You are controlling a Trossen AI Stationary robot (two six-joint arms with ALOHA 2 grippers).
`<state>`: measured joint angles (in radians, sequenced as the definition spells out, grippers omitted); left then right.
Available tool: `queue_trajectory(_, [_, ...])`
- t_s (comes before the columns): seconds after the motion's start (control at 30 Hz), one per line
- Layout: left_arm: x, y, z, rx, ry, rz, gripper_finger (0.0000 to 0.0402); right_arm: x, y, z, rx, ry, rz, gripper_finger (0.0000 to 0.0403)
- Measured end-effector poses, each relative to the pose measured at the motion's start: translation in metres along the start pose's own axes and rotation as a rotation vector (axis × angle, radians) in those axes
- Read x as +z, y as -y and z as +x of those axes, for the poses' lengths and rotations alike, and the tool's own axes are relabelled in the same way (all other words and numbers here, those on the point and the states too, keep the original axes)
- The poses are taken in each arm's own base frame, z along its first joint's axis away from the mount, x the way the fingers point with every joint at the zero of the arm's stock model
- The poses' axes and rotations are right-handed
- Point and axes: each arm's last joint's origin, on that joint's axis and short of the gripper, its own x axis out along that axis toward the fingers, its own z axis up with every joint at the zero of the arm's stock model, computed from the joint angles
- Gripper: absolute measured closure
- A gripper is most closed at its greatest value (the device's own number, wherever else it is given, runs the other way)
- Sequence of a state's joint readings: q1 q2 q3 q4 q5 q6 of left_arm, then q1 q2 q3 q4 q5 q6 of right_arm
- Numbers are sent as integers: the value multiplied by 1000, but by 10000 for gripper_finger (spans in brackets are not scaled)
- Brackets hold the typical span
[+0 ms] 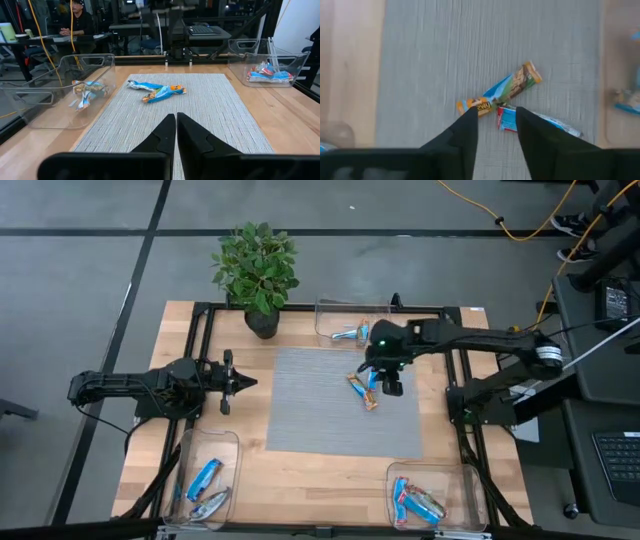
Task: Pick and place Granola Bars by type
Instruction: Put the yellow granola bar into the top transparent bin
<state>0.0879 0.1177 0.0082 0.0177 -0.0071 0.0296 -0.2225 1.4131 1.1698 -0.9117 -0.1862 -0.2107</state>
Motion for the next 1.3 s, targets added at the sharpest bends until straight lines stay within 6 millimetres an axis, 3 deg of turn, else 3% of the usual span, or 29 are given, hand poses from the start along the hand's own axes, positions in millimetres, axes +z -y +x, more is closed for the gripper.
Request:
queue_trajectory(0.27, [0,0,0,0,0,0,393,14,15,48,-56,-53,4,139])
queue_trajectory(0.4, [0,0,0,0,0,0,395,16,21,71,-72,-90,37,110])
queue_trajectory(0.73, [0,0,0,0,0,0,389,11,29,117,-56,-206,107,124])
queue_trajectory(1.1, [0,0,0,0,0,0,393,6,35,143,-50,-257,113,129])
queue_trajectory(1.3, [0,0,0,0,0,0,389,6,39,146,-56,-244,120,182])
